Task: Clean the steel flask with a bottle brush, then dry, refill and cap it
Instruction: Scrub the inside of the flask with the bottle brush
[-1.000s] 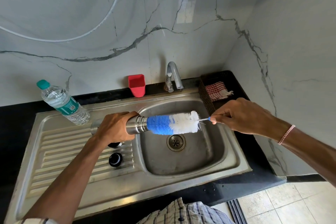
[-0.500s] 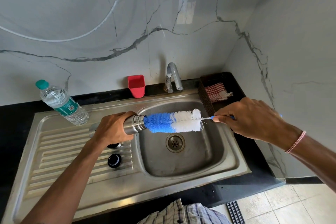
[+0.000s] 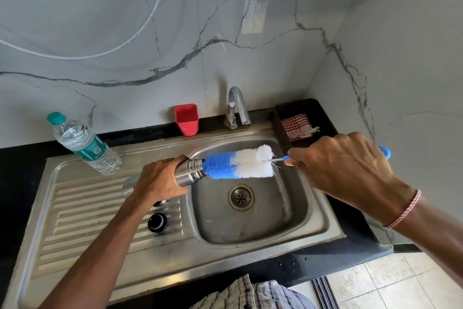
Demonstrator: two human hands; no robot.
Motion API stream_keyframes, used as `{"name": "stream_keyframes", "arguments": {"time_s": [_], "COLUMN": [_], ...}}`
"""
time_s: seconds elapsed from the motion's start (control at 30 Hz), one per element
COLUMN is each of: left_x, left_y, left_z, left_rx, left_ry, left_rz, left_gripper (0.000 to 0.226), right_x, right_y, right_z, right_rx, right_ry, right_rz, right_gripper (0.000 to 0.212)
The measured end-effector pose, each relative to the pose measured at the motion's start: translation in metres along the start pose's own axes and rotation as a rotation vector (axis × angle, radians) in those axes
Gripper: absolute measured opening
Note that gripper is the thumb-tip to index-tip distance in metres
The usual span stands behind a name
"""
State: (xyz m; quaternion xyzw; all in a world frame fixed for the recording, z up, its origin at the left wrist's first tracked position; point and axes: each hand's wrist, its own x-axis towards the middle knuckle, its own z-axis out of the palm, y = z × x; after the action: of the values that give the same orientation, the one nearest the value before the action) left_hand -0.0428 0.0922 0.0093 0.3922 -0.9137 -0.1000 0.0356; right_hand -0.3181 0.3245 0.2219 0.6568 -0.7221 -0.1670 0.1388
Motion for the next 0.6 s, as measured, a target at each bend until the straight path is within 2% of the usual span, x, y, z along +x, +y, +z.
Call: {"name": "stream_keyframes", "arguments": {"time_s": [0.07, 0.13, 0.23, 0.3, 0.53, 0.6], "left_x": [0.002, 0.005, 0.010, 0.013, 0.018, 0.017], "left_y": [0.003, 0.006, 0.011, 0.014, 0.022, 0.022], "left_z": [-0.001, -0.003, -0.005, -0.005, -0.008, -0.009], "left_rx": [0.003, 0.006, 0.010, -0.016, -0.278, -0.384], "left_ry": [0.000, 0.001, 0.012, 0.025, 0.122, 0.159], "left_rz": [-0.029, -0.069, -0.129, -0.181, -0.369, -0.408], "left_gripper": [0.074, 0.076, 0.080, 0.081, 0.069, 0.067], "right_x": [0.002, 0.004, 0.006, 0.006, 0.004, 0.000], "right_y": [-0.002, -0.004, -0.011, -0.016, -0.041, -0.039], "right_z": [-0.004, -0.006, -0.009, -0.011, -0.004, 0.002], "right_rx": [-0.028, -0.038, -0.060, -0.040, 0.070, 0.137], "right_ry": [0.044, 0.020, -0.016, 0.030, 0.207, 0.269], "right_rz": [-0.002, 0.005, 0.031, 0.081, 0.170, 0.203], "right_gripper": [0.040, 0.035, 0.018, 0.011, 0.020, 0.014]}}
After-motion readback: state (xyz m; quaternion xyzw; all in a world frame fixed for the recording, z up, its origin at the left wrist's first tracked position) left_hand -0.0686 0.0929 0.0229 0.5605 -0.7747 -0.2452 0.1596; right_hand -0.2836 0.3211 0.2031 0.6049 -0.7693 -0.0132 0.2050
